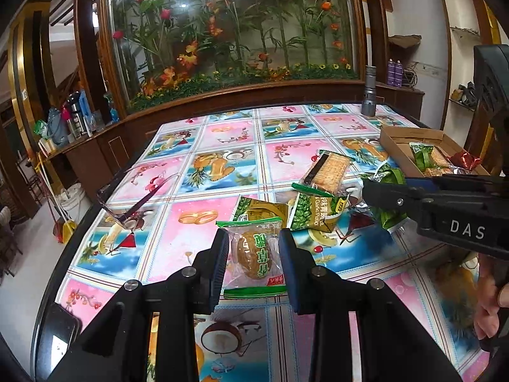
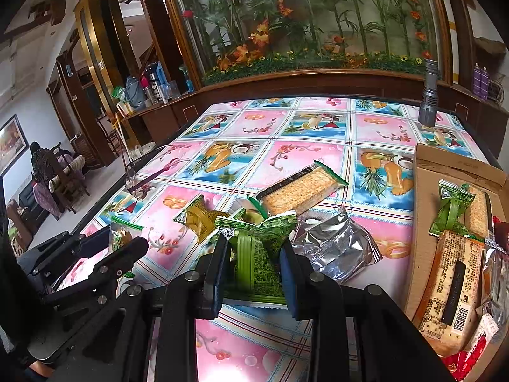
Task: Organize snacks
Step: 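Lift the green bag with the right tool while the left tool holds the clear pack, then carry the clear pack and green bag over the cardboard box with both tools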
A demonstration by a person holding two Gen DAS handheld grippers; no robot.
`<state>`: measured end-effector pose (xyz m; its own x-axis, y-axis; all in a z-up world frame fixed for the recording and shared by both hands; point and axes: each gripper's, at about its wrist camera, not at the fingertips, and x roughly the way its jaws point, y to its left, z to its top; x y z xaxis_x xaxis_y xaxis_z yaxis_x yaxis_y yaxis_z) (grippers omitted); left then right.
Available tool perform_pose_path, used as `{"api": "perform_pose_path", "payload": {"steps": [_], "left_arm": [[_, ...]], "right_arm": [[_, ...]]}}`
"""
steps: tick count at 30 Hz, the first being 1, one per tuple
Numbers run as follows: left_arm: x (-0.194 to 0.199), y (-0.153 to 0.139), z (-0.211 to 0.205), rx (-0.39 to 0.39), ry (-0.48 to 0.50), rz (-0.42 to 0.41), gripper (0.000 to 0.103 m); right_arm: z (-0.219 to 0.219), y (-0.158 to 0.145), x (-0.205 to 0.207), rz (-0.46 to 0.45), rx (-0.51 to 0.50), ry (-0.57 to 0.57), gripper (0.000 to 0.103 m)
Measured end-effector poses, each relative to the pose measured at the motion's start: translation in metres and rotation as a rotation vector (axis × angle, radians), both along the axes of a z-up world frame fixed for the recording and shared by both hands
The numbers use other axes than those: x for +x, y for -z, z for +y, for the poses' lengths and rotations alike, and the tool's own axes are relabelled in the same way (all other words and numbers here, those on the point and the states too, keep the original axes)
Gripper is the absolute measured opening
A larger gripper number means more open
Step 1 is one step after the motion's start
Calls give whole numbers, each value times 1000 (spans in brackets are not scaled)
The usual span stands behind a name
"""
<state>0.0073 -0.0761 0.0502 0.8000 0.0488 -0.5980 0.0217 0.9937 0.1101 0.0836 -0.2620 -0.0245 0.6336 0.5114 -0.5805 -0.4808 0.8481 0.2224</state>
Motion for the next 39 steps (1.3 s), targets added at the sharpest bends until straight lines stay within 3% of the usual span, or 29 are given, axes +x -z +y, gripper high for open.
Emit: {"api": "perform_pose_path", "payload": {"steps": [31,39], "left_arm": [[-1,5,-3,-6,4,9,31],[-1,5,-3,-6,4,9,31]], "right_arm": [[-5,-2,0,5,18,14,32],[-38,-11,8,-5,76,101,32]]}}
